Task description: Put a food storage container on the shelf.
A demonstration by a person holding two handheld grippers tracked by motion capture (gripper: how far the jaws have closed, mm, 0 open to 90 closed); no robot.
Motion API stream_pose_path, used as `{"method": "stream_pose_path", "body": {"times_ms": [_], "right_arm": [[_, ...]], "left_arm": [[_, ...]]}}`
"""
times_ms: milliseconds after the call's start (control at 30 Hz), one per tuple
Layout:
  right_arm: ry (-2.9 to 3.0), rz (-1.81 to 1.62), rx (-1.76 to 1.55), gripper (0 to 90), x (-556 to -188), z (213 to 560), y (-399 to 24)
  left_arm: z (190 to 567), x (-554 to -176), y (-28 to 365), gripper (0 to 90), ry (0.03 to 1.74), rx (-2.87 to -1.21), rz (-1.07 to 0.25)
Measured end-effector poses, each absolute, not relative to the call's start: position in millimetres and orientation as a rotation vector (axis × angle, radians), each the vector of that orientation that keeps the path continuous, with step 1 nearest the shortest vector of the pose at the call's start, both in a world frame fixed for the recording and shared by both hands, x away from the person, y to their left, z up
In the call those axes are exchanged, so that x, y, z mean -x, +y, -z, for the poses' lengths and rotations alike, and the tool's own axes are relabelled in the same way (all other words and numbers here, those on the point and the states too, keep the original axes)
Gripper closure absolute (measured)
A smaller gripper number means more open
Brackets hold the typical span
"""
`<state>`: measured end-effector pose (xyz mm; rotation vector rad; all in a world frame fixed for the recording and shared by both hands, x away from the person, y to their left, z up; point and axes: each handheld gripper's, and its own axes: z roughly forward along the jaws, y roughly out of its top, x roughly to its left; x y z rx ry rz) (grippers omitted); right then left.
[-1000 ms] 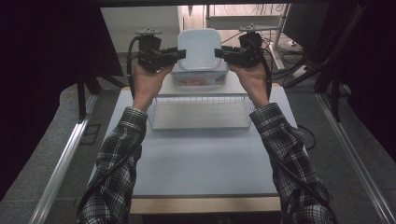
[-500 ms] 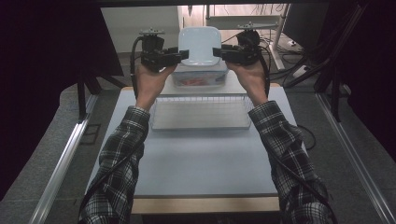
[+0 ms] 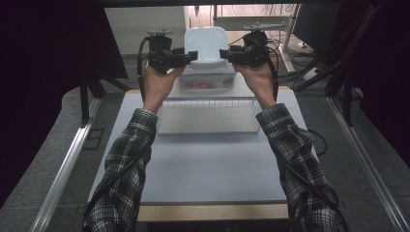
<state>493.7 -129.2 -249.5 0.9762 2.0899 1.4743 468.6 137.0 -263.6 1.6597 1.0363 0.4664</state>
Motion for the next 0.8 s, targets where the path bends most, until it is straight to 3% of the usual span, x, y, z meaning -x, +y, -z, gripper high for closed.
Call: {"method": "stream_pose_path", "body": {"times_ms": [167, 800], "right_arm": [[2.088, -1.479, -0.979, 53.2, -495.3, 248.7, -128.2], [2.081, -1.452, -0.983, 51.1, -499.4, 252.5, -127.0]], "left_arm": [[258.6, -471.0, 135.8, 40.7, 1.056, -1.677, -0.525], [261.2, -473.8, 136.9, 40.2, 1.029, -1.667, -0.482]]}}
